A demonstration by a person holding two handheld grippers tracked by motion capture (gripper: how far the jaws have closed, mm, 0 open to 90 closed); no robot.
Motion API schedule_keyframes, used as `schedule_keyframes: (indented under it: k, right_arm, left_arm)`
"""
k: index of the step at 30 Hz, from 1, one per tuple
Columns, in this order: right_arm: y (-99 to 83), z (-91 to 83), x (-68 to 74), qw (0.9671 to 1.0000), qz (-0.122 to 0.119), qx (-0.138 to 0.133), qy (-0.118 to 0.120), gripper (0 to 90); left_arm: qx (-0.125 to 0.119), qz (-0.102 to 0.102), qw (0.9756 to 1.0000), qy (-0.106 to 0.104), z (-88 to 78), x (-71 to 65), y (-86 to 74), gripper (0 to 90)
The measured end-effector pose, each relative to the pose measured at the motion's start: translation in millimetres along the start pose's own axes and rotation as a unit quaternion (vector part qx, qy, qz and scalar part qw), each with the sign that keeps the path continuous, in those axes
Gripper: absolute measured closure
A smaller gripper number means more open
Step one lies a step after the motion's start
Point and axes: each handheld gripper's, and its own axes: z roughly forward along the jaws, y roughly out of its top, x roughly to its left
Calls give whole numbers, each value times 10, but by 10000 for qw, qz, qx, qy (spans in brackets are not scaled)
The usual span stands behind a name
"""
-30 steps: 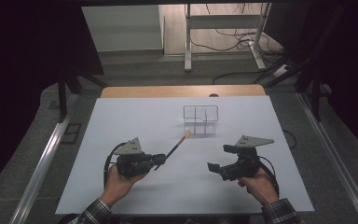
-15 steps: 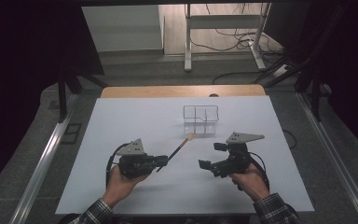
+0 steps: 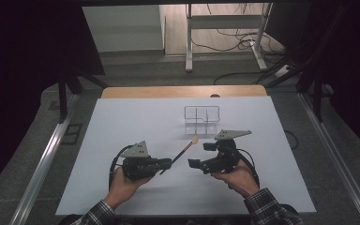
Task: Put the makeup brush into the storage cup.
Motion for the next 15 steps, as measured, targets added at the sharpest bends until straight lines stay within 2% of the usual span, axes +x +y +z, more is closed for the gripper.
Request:
schedule_keyframes:
  k: [3, 8, 9, 11, 13, 14, 15]
  right_arm:
    - [11, 26, 12, 9999, 42, 19, 96, 18]
    - [28, 86, 40, 9998, 24, 93, 194, 83]
    - [33, 109, 50, 9997, 13, 120, 230, 127]
    - [36, 118, 54, 9996, -6, 119, 238, 157]
    - [50, 129, 62, 9995, 1, 134, 299, 260]
    - [50, 129, 62, 9995, 1, 134, 299, 260]
    - [54, 128, 59, 9994, -2, 135, 323, 302]
  left_arm:
    - [0, -5, 10000, -22, 14, -9, 1, 851]
    - [25, 37, 10000, -61, 30, -24, 6, 851]
    - [27, 49, 10000, -62, 33, -28, 6, 851]
    - [34, 56, 10000, -76, 35, -31, 7, 851]
    - [43, 66, 9999, -95, 38, -34, 7, 851]
    - [52, 73, 9999, -103, 40, -35, 7, 851]
    - [55, 76, 9999, -118, 41, -36, 8, 851]
